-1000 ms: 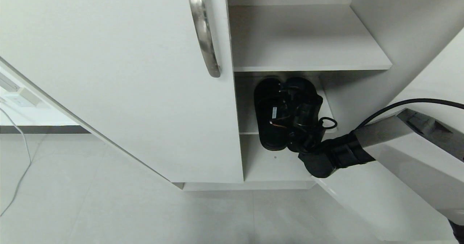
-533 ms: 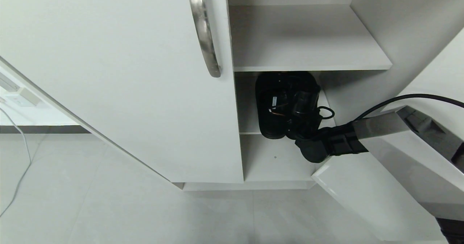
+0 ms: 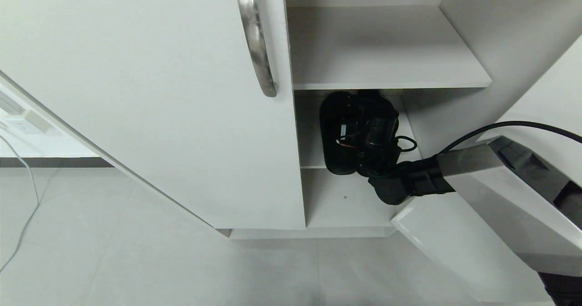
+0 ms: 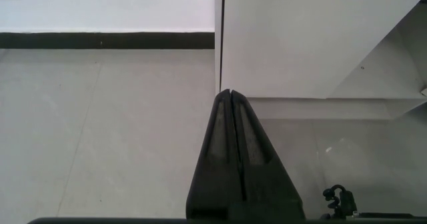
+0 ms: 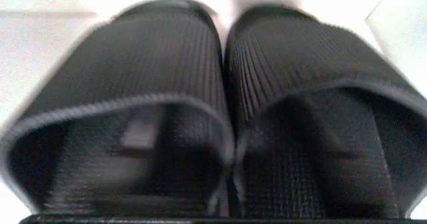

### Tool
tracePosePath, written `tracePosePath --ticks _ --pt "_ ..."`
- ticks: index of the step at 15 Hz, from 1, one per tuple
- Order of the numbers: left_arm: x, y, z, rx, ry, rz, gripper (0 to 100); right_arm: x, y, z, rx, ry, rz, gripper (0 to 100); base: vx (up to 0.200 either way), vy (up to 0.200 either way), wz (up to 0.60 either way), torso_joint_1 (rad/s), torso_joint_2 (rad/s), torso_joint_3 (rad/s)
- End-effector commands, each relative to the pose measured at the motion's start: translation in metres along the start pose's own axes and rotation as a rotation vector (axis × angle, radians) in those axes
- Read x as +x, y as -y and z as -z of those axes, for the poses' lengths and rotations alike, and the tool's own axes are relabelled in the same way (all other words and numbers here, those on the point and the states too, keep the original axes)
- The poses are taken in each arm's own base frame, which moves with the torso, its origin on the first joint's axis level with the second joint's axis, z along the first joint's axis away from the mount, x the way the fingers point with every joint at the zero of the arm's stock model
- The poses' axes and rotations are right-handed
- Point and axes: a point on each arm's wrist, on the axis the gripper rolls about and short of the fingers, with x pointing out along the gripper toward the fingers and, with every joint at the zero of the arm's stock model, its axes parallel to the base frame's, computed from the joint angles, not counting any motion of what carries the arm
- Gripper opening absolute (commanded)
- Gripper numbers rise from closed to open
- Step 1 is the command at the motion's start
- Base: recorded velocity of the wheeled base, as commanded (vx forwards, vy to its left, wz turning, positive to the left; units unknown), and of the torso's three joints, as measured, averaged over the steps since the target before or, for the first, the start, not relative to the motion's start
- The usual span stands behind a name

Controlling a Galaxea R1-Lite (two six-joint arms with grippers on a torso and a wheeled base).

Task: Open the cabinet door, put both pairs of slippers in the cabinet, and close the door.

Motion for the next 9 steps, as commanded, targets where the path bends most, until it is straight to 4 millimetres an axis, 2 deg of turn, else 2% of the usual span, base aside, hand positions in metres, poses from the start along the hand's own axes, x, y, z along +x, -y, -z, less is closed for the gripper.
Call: tracePosePath --ticks 1,4,6,9 --pt "0.0 0.0 0.0 0.0 -0.001 0.0 0 -0.009 0.002 -0.003 -0.01 -0.016 -0.01 100 0.0 0.0 0.0 0.0 0.0 0.0" --pt "0.0 0.0 0.0 0.0 -0.001 0.0 0 -0.031 0.004 -0.009 -0.013 -0.031 -0.035 100 0.0 0.0 0.0 0.0 0.0 0.0" --pt "0.0 0.0 0.0 0.0 -0.001 -0.002 0 -0.053 0.01 -0.021 0.006 -0.011 -0.05 100 0.0 0.0 0.0 0.0 0.0 0.0" --pt "0.0 0.0 0.0 0.0 -0.001 0.0 0 -0.071 0.018 -0.031 0.024 0.01 -0.06 100 0.0 0.0 0.0 0.0 0.0 0.0"
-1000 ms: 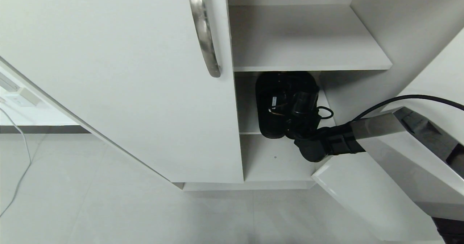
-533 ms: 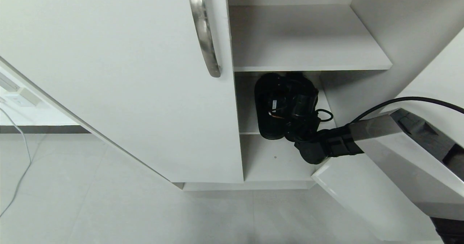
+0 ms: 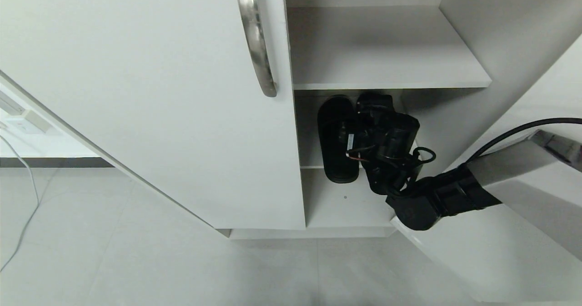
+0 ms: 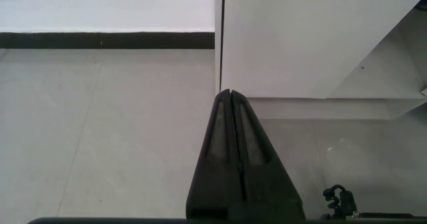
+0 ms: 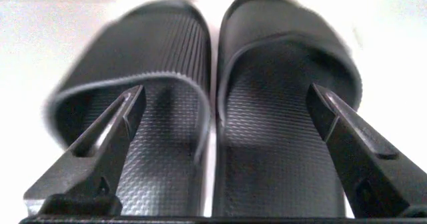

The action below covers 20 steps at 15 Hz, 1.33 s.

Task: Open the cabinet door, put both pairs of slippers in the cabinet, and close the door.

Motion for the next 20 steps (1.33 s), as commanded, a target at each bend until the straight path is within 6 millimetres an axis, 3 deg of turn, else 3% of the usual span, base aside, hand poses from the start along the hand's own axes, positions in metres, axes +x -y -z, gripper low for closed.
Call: tracePosePath --ticks 1,2,7,9,12,20 --pt "0.0 0.0 0.0 0.0 -0.002 0.0 0 -0.017 0.007 -0.02 0.023 0.028 -0.011 100 0.0 0.0 0.0 0.0 0.0 0.0" --pt "0.0 0.0 0.0 0.0 -0.002 0.0 0 -0.023 0.007 -0.02 0.021 0.023 -0.019 100 0.0 0.0 0.0 0.0 0.0 0.0" --pt "0.0 0.0 0.0 0.002 -0.002 0.0 0 -0.094 0.01 -0.001 -0.013 -0.046 -0.135 100 0.0 0.0 0.0 0.0 0.0 0.0" --pt "0.0 0.0 0.0 0.002 -0.002 0.0 0 -0.11 0.01 0.001 -0.013 -0.047 -0.169 100 0.0 0.0 0.0 0.0 0.0 0.0" --pt "0.0 0.0 0.0 0.002 -0.002 0.001 0 -0.124 0.013 -0.007 -0.007 -0.046 -0.201 100 0.0 0.0 0.0 0.0 0.0 0.0" --pt "0.0 0.0 0.0 0.0 -0.002 0.001 0 -0.129 0.013 -0.002 -0.02 -0.062 -0.212 100 -0.175 0.0 0.0 0.003 0.0 0.003"
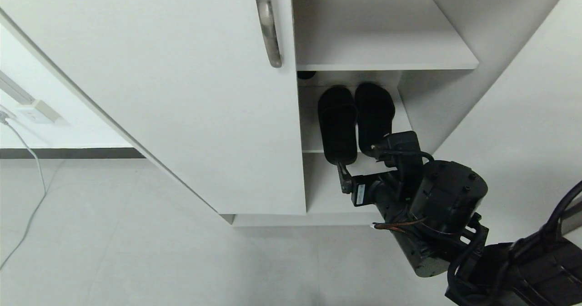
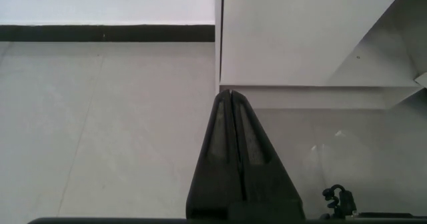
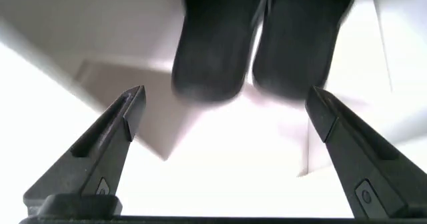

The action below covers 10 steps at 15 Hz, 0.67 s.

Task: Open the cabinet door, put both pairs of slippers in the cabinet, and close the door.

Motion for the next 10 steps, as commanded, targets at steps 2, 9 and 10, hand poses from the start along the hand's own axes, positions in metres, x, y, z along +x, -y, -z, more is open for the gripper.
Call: tracePosePath --ticks 2,9,10 --pt "0.0001 0.0 0.0 0.0 -0.001 -0.002 0 -0.0018 -0.0009 0.0015 -0.005 -0.006 -0.006 100 0.0 0.0 0.0 0.0 0.0 0.0" --pt "0.0001 0.0 0.0 0.0 -0.001 -0.001 0 -0.0026 -0.0017 0.0025 -0.006 -0.009 -0.009 100 0.0 0.0 0.0 0.0 0.0 0.0" --pt "0.0001 0.0 0.0002 0.0 -0.003 -0.001 0 -0.0031 -0.0019 0.0019 -0.005 -0.007 -0.01 100 0.0 0.0 0.0 0.0 0.0 0.0"
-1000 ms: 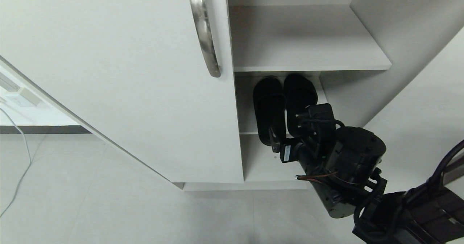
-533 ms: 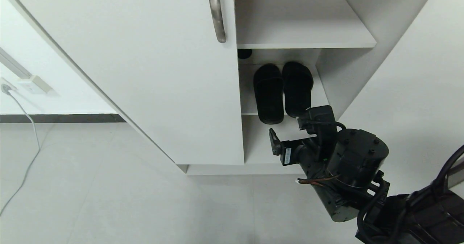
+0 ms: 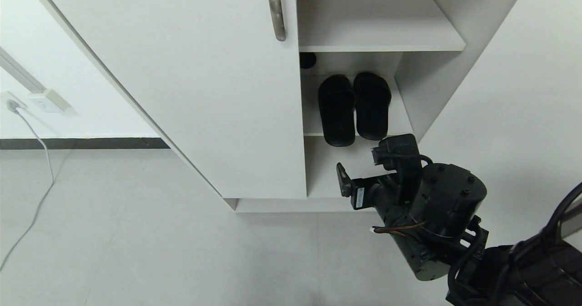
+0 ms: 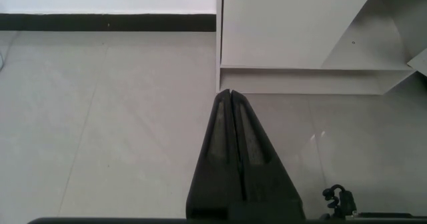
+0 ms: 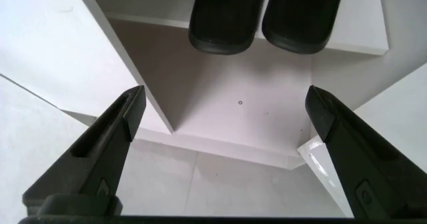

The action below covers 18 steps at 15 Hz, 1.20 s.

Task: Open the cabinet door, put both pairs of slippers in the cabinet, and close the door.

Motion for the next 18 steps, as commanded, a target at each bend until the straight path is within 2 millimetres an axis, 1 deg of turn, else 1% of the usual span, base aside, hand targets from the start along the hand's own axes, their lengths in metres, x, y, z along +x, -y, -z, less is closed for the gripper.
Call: tracePosePath --ticks 1,8,18 --pt "0.0 0.0 -0.0003 0.0 -0.001 -0.001 0 -0.0005 -0.0011 0.0006 -0.001 -0.001 -0.004 100 0.0 0.0 0.0 0.0 0.0 0.0" --pt "0.0001 0.0 0.0001 0.0 -0.002 -0.001 0 -0.0017 -0.0034 0.0015 -0.004 -0.004 -0.007 100 0.0 0.0 0.0 0.002 0.0 0.016" --pt "0.0001 0.0 0.0001 0.0 -0.002 -0.001 0 -0.0018 -0.0034 0.0035 -0.009 -0.011 -0.005 100 0.0 0.0 0.0 0.001 0.0 0.196"
